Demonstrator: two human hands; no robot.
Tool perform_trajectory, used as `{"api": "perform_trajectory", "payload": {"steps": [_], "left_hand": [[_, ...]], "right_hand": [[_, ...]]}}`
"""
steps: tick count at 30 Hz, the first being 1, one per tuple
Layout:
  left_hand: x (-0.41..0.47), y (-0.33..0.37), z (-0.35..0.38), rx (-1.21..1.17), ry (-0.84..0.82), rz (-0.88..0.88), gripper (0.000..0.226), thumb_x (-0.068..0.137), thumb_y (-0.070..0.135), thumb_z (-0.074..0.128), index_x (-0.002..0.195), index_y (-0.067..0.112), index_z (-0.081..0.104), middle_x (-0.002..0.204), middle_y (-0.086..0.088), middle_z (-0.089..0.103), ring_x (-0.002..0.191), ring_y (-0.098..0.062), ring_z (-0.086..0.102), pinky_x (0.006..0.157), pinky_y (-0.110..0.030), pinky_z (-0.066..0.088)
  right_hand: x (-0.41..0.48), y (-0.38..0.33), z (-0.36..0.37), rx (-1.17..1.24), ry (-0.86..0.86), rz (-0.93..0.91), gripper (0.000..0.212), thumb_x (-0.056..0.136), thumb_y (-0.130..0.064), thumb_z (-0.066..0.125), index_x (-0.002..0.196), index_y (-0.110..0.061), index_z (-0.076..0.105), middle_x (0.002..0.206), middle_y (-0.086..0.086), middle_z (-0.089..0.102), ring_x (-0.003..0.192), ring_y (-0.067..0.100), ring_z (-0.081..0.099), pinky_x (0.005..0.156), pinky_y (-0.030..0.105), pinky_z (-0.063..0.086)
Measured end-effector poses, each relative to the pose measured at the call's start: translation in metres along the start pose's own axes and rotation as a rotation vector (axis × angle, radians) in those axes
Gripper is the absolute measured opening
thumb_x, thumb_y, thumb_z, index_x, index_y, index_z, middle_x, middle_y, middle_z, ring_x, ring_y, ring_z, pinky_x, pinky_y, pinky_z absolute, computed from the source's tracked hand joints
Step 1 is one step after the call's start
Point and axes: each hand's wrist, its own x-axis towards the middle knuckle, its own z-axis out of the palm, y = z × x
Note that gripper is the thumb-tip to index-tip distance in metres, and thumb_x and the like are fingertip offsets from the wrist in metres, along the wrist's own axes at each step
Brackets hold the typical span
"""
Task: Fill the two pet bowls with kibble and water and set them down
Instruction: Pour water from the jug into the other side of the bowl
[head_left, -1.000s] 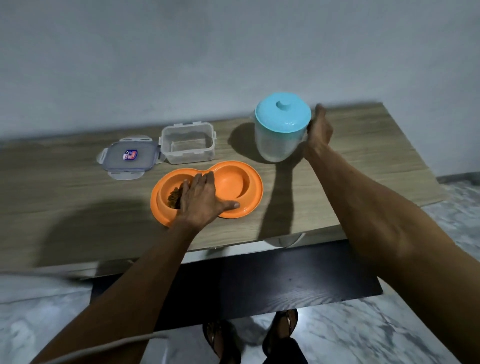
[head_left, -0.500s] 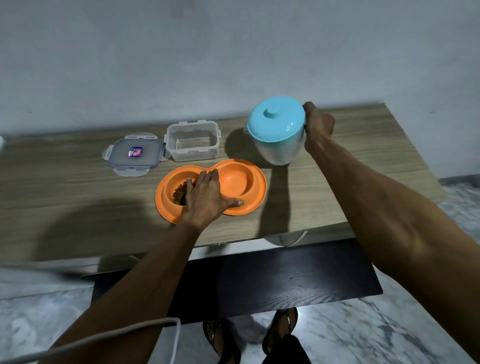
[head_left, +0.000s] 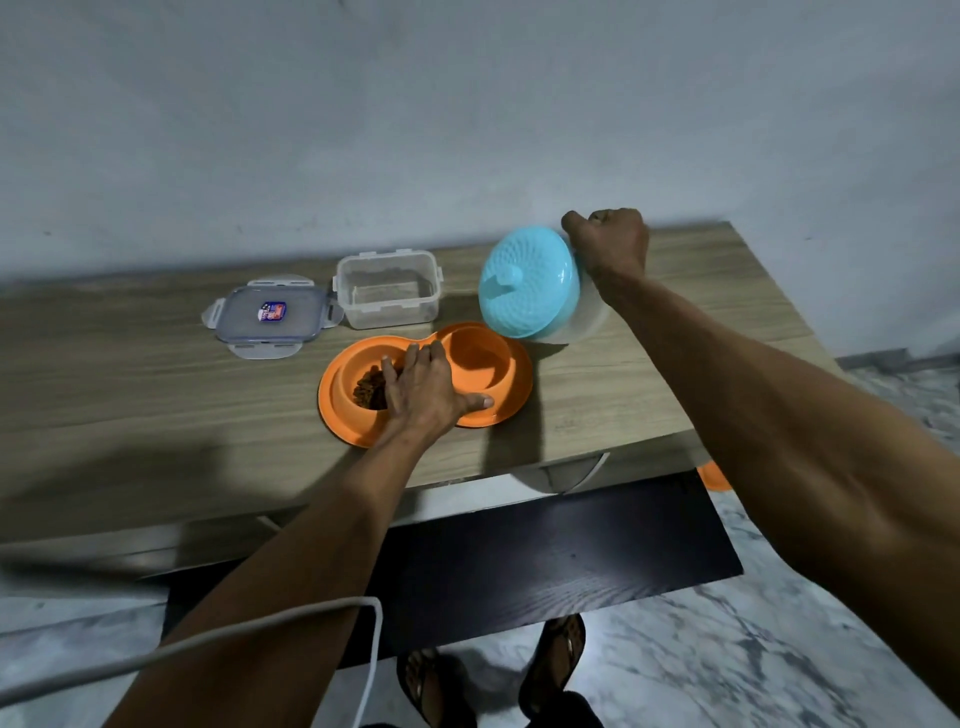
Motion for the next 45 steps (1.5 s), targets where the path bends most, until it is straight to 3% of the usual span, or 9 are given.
{"api": "perform_trajectory", "payload": {"steps": [9,16,23,45], "left_hand": [[-0.001,-0.001,0.000,-0.026,-0.009,0.000,0.112,0.069,0.069,0.069,0.151,0.007,0.024,0.157,-0.014,0.030,0.150,-0.027,0.015,0.118,-0.056,0.002],[-0.002,0.000,-0.001,-0.027,-0.024,-0.007,0.111,0.071,0.068,0.068,0.152,0.008,0.022,0.158,-0.014,0.029,0.150,-0.027,0.013,0.118,-0.055,0.000],[-0.002,0.000,0.000,-0.023,-0.019,0.000,0.111,0.070,0.069,0.068,0.152,0.008,0.023,0.158,-0.014,0.029,0.150,-0.027,0.014,0.119,-0.056,0.002],[-0.002,-0.002,0.002,-0.025,-0.004,0.017,0.112,0.071,0.069,0.068,0.152,0.007,0.022,0.157,-0.013,0.030,0.150,-0.027,0.015,0.118,-0.056,0.002]], "right_hand": [[-0.014,-0.010,0.002,-0.144,0.005,-0.123,0.039,0.069,-0.028,0.062,0.044,-0.014,0.035,0.045,-0.001,0.028,0.049,0.016,0.024,0.054,0.030,0.028],[-0.020,-0.015,0.004,-0.194,0.007,-0.166,0.029,0.065,-0.029,0.059,0.051,-0.007,0.047,0.053,0.011,0.032,0.054,0.019,0.025,0.054,0.031,0.028],[-0.023,-0.018,-0.001,-0.223,0.001,-0.190,0.043,0.070,-0.025,0.061,0.042,-0.014,0.030,0.042,0.000,0.023,0.046,0.015,0.018,0.050,0.030,0.024],[-0.020,-0.019,-0.009,-0.269,0.011,-0.213,0.035,0.067,-0.027,0.057,0.044,-0.011,0.035,0.044,0.001,0.026,0.048,0.016,0.020,0.052,0.030,0.025]]}}
